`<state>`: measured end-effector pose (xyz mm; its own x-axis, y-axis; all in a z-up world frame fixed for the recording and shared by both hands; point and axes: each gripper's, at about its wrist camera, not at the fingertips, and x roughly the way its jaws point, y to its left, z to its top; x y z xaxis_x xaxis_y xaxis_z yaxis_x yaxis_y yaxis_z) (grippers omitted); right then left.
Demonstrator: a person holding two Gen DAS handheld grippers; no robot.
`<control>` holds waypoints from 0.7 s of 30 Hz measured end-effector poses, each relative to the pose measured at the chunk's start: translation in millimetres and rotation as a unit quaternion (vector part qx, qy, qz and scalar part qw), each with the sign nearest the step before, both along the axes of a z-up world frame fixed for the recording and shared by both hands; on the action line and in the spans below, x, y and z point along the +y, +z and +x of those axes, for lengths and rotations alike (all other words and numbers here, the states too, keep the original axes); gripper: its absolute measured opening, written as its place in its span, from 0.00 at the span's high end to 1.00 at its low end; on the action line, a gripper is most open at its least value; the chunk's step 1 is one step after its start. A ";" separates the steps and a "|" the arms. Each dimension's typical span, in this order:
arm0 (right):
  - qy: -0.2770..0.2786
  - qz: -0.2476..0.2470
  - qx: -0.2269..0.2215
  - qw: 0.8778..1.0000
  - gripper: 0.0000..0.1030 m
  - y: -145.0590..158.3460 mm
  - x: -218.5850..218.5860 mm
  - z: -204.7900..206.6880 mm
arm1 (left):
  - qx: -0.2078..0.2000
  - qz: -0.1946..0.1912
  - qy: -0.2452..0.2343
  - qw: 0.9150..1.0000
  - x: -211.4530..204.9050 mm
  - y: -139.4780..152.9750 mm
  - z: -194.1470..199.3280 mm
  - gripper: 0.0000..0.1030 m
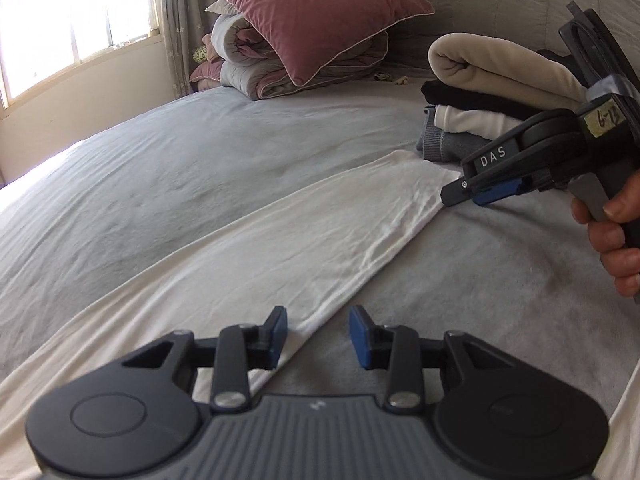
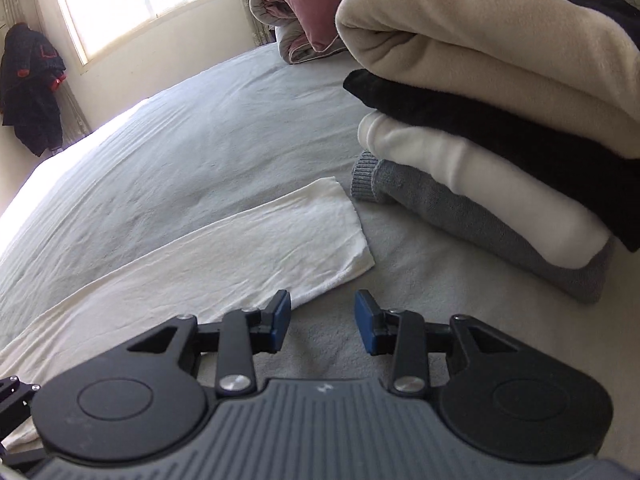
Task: Fold clothes
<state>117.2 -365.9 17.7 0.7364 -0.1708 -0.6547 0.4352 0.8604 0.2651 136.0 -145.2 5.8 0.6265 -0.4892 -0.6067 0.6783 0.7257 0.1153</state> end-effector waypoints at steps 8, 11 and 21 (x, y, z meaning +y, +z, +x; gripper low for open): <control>-0.016 -0.057 -0.022 0.998 0.99 -2.6 -2.8 7.3 | -0.014 -0.019 0.024 0.999 -24.9 -2.5 -1.1 0.99; -0.027 -0.103 -0.001 0.994 1.00 -1.7 -3.0 7.5 | 0.017 -0.050 0.030 0.998 -27.8 -3.2 4.4 0.99; 0.004 -0.138 0.004 0.990 0.75 13.4 8.1 4.2 | 0.009 -0.063 0.054 0.996 7.6 21.8 5.1 0.57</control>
